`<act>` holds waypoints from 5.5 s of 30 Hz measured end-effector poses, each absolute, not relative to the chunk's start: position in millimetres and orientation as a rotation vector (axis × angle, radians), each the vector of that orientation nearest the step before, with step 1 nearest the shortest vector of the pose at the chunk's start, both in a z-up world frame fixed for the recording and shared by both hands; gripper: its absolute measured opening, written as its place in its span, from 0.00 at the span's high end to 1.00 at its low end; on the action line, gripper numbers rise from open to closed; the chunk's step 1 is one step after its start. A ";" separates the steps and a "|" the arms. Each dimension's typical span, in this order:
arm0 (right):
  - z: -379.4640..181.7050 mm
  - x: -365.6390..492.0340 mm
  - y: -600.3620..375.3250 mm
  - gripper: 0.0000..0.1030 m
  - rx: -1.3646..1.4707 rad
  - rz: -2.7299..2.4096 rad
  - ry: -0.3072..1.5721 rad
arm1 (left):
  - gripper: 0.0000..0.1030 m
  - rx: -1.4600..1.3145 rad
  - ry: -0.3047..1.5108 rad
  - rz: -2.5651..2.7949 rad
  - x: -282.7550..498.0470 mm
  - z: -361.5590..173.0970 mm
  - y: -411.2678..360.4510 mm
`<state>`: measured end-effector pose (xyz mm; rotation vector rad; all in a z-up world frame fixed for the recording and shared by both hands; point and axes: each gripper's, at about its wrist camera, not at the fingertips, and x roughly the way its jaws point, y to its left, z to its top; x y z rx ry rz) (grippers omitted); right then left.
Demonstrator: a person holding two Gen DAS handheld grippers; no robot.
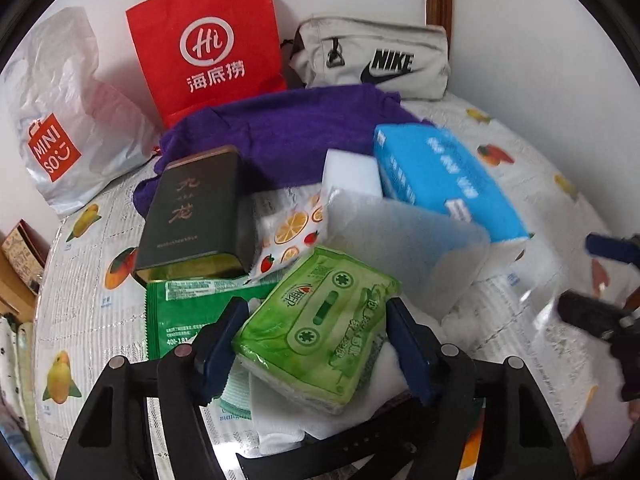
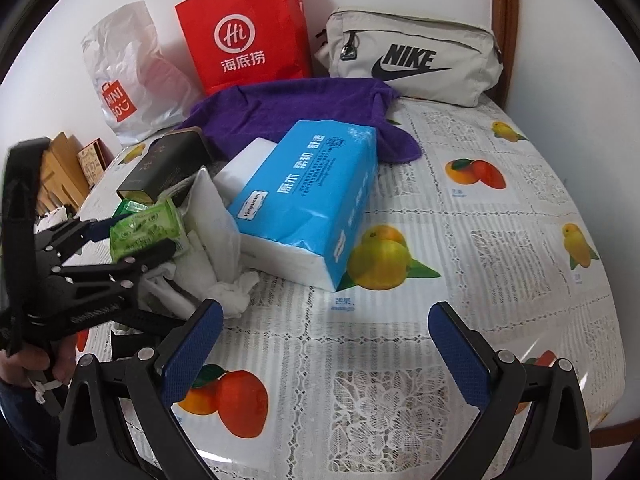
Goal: Organize soft objects
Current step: 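Grasp the green cassette-print tissue pack with the left tool, then grasp the sheer white mesh pouch with the right tool while the left tool lifts the green pack, then carry both items onto the purple towel and open both tools to release them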
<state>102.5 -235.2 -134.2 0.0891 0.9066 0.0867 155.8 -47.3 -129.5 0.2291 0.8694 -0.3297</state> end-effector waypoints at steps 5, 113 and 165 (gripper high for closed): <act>-130.2 108.0 -226.3 0.01 0.085 0.112 0.905 | 0.35 0.192 0.837 -0.355 150.1 -107.0 -37.7; -22.8 281.8 -222.0 0.99 0.015 0.219 0.677 | 0.35 0.018 0.861 -0.206 297.5 -43.2 31.1; -119.8 401.6 -264.1 0.40 -0.059 0.110 0.906 | 0.25 0.033 1.120 -0.172 475.5 -141.8 -7.7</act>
